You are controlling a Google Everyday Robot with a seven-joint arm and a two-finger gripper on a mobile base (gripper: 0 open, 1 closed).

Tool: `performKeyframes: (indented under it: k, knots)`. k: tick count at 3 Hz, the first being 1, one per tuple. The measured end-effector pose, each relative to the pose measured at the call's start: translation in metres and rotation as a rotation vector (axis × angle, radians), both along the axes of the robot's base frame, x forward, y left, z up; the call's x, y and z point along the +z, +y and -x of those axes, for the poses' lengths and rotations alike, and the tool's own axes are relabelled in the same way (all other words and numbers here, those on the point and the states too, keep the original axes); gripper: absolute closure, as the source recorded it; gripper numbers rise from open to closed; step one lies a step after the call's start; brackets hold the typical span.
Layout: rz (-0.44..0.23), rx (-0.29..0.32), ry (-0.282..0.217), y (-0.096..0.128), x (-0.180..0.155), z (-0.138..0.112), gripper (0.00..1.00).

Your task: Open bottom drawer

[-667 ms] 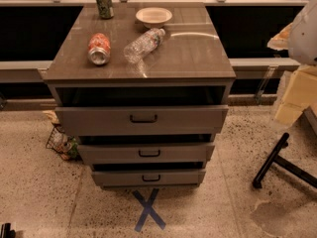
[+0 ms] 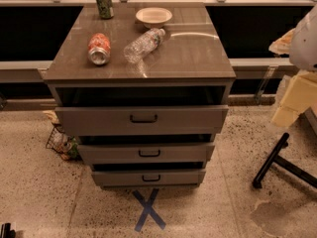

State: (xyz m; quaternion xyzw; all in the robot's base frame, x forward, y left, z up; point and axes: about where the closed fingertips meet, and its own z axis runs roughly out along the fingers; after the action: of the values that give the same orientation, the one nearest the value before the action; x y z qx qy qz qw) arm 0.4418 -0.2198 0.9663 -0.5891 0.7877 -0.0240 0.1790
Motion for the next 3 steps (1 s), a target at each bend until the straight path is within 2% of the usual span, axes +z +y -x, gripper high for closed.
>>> performKeyframes:
  k: [1, 2, 3]
  knots:
    - [-0.052, 0.011, -0.003, -0.006, -0.045, -0.009, 0.0]
    - [-0.087, 0.059, 0.042, -0.004, -0.106, -0.016, 0.0]
    - [-0.18, 0.126, 0.128, 0.004, -0.18, -0.011, 0.0]
